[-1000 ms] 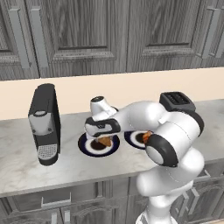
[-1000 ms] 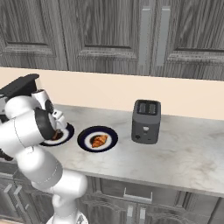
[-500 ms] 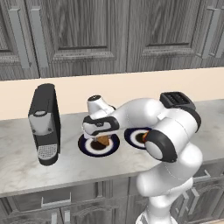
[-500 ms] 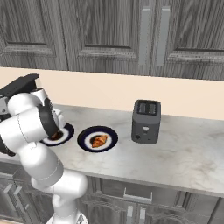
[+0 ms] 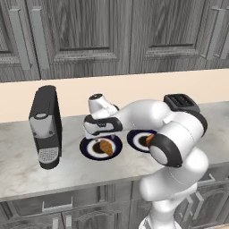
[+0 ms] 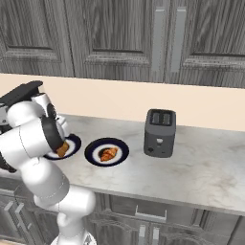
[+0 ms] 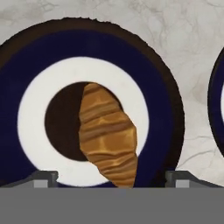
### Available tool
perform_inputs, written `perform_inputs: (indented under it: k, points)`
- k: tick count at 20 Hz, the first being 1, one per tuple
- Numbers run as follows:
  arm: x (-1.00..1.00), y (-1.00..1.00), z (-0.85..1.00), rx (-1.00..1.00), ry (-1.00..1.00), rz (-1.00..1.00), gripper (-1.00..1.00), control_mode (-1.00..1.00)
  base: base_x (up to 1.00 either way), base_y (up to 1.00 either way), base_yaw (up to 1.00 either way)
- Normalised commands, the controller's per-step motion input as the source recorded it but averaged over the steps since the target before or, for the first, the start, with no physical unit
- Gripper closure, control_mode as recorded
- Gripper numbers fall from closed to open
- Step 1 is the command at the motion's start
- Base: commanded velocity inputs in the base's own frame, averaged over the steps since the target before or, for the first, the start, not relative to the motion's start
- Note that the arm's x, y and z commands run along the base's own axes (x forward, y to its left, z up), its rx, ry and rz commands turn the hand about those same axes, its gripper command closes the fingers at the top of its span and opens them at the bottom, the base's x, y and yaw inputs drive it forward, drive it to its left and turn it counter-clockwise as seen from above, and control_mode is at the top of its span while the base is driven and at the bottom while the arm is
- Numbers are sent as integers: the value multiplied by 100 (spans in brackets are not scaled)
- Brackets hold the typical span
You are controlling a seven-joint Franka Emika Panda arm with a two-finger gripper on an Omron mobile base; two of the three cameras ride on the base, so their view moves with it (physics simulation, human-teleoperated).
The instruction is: Place the pastries on the plates.
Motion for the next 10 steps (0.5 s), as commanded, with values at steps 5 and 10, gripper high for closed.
perform_inputs:
  k: [5,10]
  points:
    - [-24,0,43,0,0,0,-100,-100,0,0,0]
    - [-61,0,32,0,-1,0,-100,-100,0,0,0]
